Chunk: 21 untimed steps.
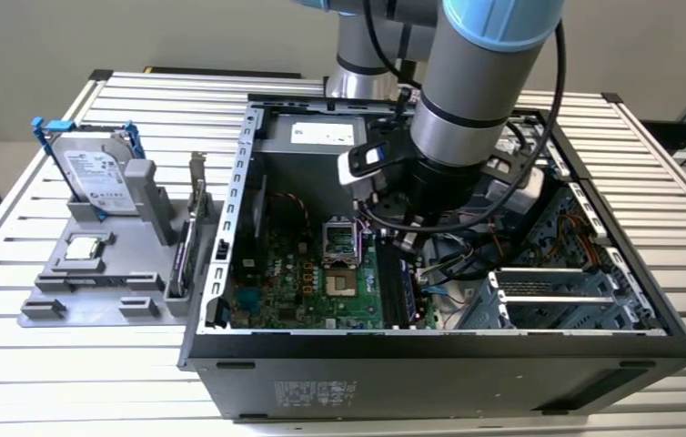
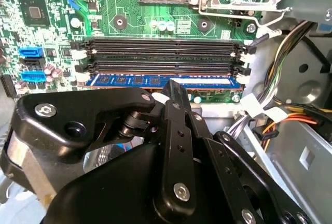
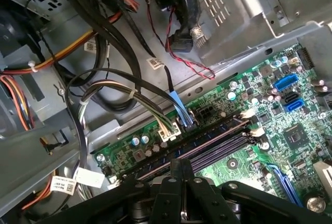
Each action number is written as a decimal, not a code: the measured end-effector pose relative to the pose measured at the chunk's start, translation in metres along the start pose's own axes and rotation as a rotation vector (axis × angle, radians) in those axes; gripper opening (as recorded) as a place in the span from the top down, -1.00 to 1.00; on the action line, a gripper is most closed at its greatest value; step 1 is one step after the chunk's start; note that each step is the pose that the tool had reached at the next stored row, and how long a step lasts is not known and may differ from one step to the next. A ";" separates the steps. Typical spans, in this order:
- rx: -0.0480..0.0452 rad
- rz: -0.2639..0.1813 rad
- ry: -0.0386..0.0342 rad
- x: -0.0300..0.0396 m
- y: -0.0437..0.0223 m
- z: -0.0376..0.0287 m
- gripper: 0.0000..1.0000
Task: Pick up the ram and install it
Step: 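Press down the ram until it locks into place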
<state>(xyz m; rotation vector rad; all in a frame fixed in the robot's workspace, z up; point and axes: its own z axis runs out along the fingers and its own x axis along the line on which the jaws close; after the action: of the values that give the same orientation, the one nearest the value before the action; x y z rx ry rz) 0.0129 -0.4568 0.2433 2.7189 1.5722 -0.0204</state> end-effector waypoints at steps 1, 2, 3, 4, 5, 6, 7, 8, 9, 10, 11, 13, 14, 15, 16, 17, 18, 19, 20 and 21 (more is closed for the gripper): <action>-0.0001 -0.007 0.0000 0.0000 0.0000 0.0000 1.00; -0.0002 -0.014 0.0000 0.0000 0.0000 0.0000 1.00; -0.0002 -0.021 -0.0001 0.0000 0.0000 0.0000 1.00; -0.0004 -0.028 -0.0001 0.0000 0.0000 0.0000 1.00; -0.0004 -0.034 -0.0001 0.0000 0.0000 0.0001 1.00; -0.0005 -0.041 -0.0002 0.0000 0.0000 0.0000 1.00; -0.0005 -0.048 -0.0003 0.0000 -0.0001 0.0000 1.00; -0.0006 -0.054 -0.0002 0.0000 -0.0001 0.0001 1.00; -0.0007 -0.060 -0.0002 0.0000 0.0000 0.0000 1.00; -0.0007 -0.067 -0.0002 0.0000 -0.0001 0.0000 1.00; -0.0008 -0.073 -0.0002 0.0000 -0.0001 0.0000 1.00; -0.0009 -0.086 -0.0002 0.0000 -0.0001 0.0000 1.00; -0.0009 -0.092 -0.0001 0.0000 -0.0001 0.0001 1.00; -0.0009 -0.098 0.0000 0.0000 -0.0001 0.0001 1.00; -0.0009 -0.105 0.0000 0.0000 -0.0001 0.0001 1.00; -0.0009 -0.111 0.0001 0.0000 -0.0001 0.0001 1.00; -0.0009 -0.116 0.0002 0.0000 -0.0001 0.0001 1.00; -0.0009 -0.122 0.0003 0.0000 -0.0001 0.0001 1.00; -0.0009 -0.128 0.0004 0.0000 -0.0001 0.0001 1.00; -0.0009 -0.133 0.0005 0.0000 -0.0001 0.0001 1.00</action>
<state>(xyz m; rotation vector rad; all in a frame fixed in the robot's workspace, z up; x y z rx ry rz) 0.0128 -0.4567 0.2432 2.6084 1.7499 -0.0190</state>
